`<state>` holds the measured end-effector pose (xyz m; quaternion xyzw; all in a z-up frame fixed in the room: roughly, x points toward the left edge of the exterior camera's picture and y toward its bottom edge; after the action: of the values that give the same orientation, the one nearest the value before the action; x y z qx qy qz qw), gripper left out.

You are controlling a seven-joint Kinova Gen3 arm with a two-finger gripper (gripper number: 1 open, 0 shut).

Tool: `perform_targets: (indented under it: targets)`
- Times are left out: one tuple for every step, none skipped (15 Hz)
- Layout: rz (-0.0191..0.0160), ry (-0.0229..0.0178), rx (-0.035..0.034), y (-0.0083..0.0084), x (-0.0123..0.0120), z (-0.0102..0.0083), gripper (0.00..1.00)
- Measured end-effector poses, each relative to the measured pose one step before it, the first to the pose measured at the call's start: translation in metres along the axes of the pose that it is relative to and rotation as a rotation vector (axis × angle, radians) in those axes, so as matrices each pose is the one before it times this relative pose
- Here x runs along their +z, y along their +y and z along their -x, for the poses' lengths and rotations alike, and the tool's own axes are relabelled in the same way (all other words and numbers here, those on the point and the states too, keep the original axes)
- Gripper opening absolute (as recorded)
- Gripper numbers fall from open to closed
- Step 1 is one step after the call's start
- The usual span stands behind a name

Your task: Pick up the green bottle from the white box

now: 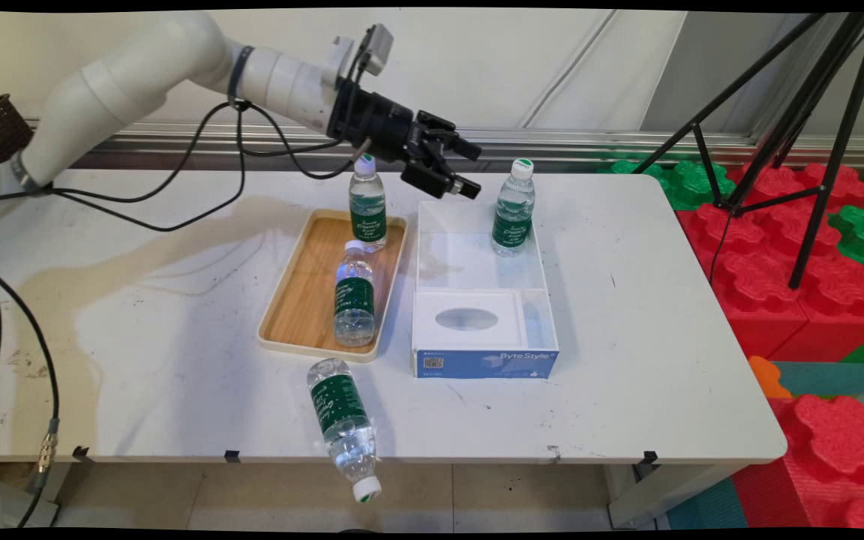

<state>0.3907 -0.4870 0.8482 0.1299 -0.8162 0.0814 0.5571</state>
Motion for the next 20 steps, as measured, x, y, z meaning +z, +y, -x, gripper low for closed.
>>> perform_targets:
  targets:
    - [0.00036,-0.00593,0.0067,-0.00576,0.00702,0.00149,1.0]
    - [0.00058,-0.00399,0.00474,-0.00386,0.00501,0.00149,1.0]
    - [0.00076,-0.00363,0.00424,-0.00357,0.00494,0.00147,1.0]
    - [0.00024,-0.00229,0.00278,-0.00233,0.0033,0.00097,1.0]
    - [-0.00092,-0.00276,0.00338,-0.0038,0.00531,0.00121,1.0]
    - [-0.00206,-0.00332,0.00428,-0.00474,0.00669,0.0012,1.0]
    - [-0.00277,-0.00231,0.00262,-0.00431,0.00572,0.00091,1.0]
    - [-0.00301,-0.00209,0.00281,-0.00397,0.00537,0.00064,1.0]
    - [-0.00213,-0.00148,0.00184,-0.00249,0.00333,0.00046,1.0]
    - [-0.00335,-0.00251,0.00182,-0.00388,0.00474,0.00105,1.0]
    - [-0.00393,-0.00398,0.00267,-0.00471,0.00577,0.00145,1.0]
    - [-0.0028,-0.0033,0.00122,-0.00314,0.00372,0.00137,1.0]
    - [-0.00235,-0.00334,0.00052,-0.00276,0.00331,0.00151,1.0]
    - [-0.00215,-0.00386,-0.00072,-0.00272,0.00365,0.00176,1.0]
    - [-0.00128,-0.00424,-0.00221,-0.00197,0.00331,0.00199,1.0]
    - [-0.00108,-0.00334,-0.00359,-0.00123,0.00242,0.00176,1.0]
    - [-0.00045,-0.00324,-0.00516,-0.00073,0.00284,0.00175,1.0]
    - [0.00073,-0.00284,-0.00497,-0.00003,0.00283,0.00151,1.0]
    - [0.00027,-0.00169,-0.00431,0.00018,0.00246,0.00081,1.0]
    - [0.00068,-0.00129,-0.00287,0.00023,0.00169,0.00051,1.0]
